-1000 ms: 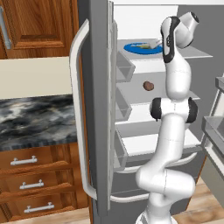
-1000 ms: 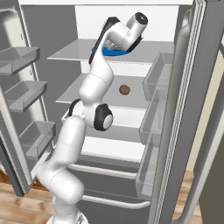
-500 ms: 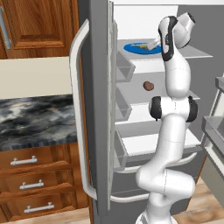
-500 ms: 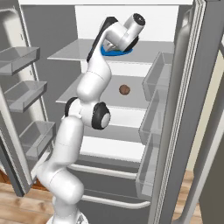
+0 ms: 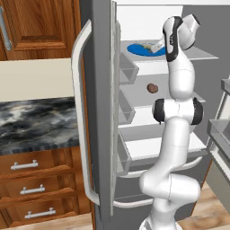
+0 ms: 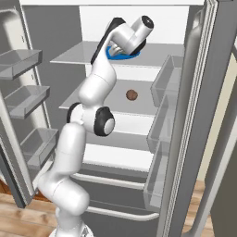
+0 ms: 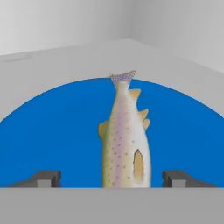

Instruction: Transport the fish from the fridge to the microwave and turn on the microwave.

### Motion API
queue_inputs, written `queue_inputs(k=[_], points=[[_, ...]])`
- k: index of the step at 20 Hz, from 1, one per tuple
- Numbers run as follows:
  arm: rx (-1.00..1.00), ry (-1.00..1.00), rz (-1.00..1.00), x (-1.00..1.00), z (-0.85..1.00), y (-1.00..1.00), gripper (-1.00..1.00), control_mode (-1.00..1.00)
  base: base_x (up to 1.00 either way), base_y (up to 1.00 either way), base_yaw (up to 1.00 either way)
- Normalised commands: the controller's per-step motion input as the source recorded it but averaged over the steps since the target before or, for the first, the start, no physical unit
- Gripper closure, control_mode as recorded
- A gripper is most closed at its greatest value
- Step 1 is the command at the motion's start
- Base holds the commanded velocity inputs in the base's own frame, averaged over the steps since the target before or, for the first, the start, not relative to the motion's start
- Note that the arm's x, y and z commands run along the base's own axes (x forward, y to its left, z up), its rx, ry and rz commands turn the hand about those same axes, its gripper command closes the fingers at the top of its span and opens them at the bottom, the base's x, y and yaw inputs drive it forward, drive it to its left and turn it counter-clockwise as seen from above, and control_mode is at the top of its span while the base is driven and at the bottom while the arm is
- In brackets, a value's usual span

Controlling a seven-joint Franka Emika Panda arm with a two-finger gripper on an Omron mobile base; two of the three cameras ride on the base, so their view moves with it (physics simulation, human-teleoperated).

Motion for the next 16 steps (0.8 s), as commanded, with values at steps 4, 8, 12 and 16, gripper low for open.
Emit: queue_inputs(k=[4, 8, 12, 16], points=[[0.00, 0.03, 0.06, -0.07, 0.00, 0.00, 1.00, -1.00, 0.00, 0.00, 0.00], [0.00, 0.00, 0.05, -0.02, 0.00, 0.00, 1.00, -1.00, 0.00, 0.00, 0.00], [0.00, 0.00, 0.03, -0.02, 0.02, 0.00, 1.00, -1.00, 0.00, 0.00, 0.00], [0.00, 0.01, 0.00, -0.21, 0.01, 0.00, 1.00, -1.00, 0.00, 0.00, 0.00]])
